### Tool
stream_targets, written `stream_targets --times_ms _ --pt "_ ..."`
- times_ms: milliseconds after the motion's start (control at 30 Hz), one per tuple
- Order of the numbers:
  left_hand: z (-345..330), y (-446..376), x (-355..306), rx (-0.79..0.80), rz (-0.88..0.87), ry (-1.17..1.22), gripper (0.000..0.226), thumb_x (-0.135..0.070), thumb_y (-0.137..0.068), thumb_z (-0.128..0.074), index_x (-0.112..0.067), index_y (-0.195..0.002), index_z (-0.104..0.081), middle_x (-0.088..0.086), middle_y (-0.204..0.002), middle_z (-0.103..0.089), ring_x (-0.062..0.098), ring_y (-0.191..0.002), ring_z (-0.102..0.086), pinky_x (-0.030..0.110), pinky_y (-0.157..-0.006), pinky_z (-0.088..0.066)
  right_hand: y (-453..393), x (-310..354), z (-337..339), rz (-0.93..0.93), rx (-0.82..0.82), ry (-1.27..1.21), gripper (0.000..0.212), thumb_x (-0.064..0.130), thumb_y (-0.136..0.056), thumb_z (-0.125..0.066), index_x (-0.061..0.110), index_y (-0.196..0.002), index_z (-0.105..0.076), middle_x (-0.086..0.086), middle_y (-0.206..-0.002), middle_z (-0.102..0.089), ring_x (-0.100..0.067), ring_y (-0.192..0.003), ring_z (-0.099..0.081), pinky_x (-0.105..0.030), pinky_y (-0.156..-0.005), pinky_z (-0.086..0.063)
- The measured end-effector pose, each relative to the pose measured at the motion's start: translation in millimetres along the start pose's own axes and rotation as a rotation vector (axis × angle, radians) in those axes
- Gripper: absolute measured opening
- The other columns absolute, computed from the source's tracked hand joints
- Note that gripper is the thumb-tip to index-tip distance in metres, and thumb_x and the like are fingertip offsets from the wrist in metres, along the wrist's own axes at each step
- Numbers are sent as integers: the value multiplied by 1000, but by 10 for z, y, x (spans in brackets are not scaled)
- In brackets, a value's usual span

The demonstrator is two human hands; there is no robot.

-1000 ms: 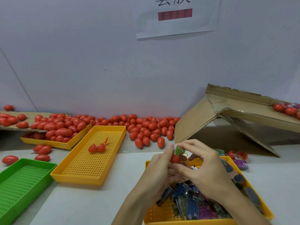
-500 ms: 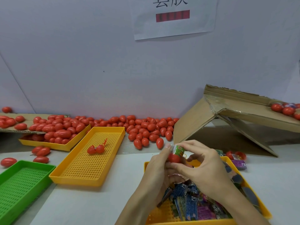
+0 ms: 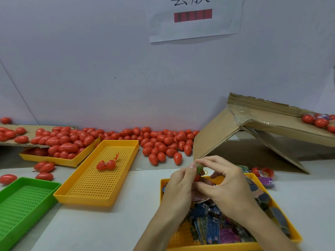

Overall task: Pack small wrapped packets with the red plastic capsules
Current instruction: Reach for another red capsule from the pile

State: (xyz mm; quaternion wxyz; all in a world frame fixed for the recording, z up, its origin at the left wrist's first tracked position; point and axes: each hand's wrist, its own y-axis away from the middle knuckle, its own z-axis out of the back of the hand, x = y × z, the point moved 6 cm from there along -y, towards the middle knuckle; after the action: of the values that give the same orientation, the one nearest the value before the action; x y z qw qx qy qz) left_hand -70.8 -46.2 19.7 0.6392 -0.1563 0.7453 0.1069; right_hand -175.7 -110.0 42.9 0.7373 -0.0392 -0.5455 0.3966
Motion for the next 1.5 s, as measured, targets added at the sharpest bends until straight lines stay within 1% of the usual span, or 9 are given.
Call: stream_targets --times_ms 200,333,467,600,667,867,1167,1367,1500 --pt "-21 7 7 -117 -69 56 44 -48 -92 -53 -11 -103 -73 14 -86 -75 24 -82 -73 29 -68 -58 -1 58 21 26 -35 -36 46 14 -77 -84 41 -110 -68 23 -107 -65 -1 -97 -62 -10 -73 -49" --pt "35 9 -9 -131 -2 202 42 -40 -98 -55 -5 -87 -76 22 -84 -72 25 -71 -69 28 -61 -58 -43 61 122 26 -25 -59 47 42 -68 -80 41 -113 -68 25 -110 -64 2 -105 -60 -9 -78 -47" --pt "70 10 -11 -154 7 211 39 -31 -98 -56 -1 -84 -77 26 -88 -73 28 -73 -71 28 -64 -60 -44 56 102 40 2 -61 52 49 -64 -76 43 -115 -66 24 -112 -65 -2 -110 -60 -13 -82 -47" --pt "76 26 -12 -203 -17 197 35 -31 -95 -60 -4 -84 -79 27 -89 -73 33 -80 -72 32 -69 -62 -33 44 100 48 -28 -39 53 41 -67 -80 34 -118 -70 23 -110 -65 0 -109 -60 -8 -80 -46" --pt "63 31 -17 -204 -25 195 33 -33 -94 -60 -6 -88 -79 25 -92 -74 35 -84 -73 34 -70 -62 -29 67 85 61 -9 -32 50 39 -68 -81 38 -116 -68 24 -111 -64 1 -108 -59 -7 -78 -46" --pt "32 71 -71 -236 -142 74 34 -44 -87 -57 -20 -86 -82 16 -81 -76 27 -84 -76 33 -71 -62 -15 25 63 61 -25 15 51 25 -70 -88 29 -118 -72 22 -107 -67 -1 -107 -62 -10 -81 -48" --pt "8 98 8 -326 -142 99 32 -47 -85 -59 -25 -86 -82 9 -86 -78 23 -86 -76 33 -76 -62 -5 21 44 65 -47 19 49 22 -74 -86 38 -117 -67 26 -108 -64 2 -109 -60 -9 -83 -48" --pt "-78 70 34 -191 -17 122 38 -50 -83 -65 -14 -86 -76 14 -83 -74 24 -77 -73 30 -65 -58 -28 24 45 48 43 -23 50 15 -76 -84 48 -110 -66 28 -114 -64 -1 -109 -61 -13 -83 -50" --pt "-77 37 36 -78 16 38 44 -48 -84 -62 -5 -88 -70 9 -71 -69 22 -68 -70 27 -59 -58 -26 -67 67 -11 60 -32 49 14 -77 -83 40 -116 -70 32 -114 -66 4 -104 -63 -14 -82 -53"
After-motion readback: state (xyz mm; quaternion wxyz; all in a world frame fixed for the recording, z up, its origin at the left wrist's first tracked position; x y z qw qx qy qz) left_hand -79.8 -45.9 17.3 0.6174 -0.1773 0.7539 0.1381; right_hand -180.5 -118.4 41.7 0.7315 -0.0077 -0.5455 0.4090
